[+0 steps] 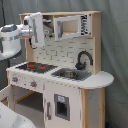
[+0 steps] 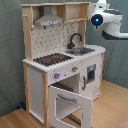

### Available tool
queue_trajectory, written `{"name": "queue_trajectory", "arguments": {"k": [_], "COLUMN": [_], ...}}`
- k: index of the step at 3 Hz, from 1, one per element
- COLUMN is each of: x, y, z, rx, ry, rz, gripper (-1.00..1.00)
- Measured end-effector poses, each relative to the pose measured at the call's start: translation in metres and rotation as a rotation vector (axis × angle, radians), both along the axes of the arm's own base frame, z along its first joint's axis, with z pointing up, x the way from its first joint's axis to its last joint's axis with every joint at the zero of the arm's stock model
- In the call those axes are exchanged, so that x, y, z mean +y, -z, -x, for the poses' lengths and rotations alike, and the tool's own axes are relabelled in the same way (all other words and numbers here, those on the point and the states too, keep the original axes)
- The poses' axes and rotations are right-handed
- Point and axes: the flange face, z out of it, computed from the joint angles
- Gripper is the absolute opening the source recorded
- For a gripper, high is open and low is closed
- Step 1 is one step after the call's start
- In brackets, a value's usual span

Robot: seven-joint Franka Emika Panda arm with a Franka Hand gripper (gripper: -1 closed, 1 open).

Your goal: Play with the kitchen

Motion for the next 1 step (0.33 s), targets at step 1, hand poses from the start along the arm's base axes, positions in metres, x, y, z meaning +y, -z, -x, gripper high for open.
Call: {"name": "queue_trajectory", "arguments": {"k": [1], "x": [0.0382], "y": [-0.0007], "z": [0.0186], "rx": [-0.012], "ry": [-0.139], "rz": [0.046], "gripper": [1.0]}}
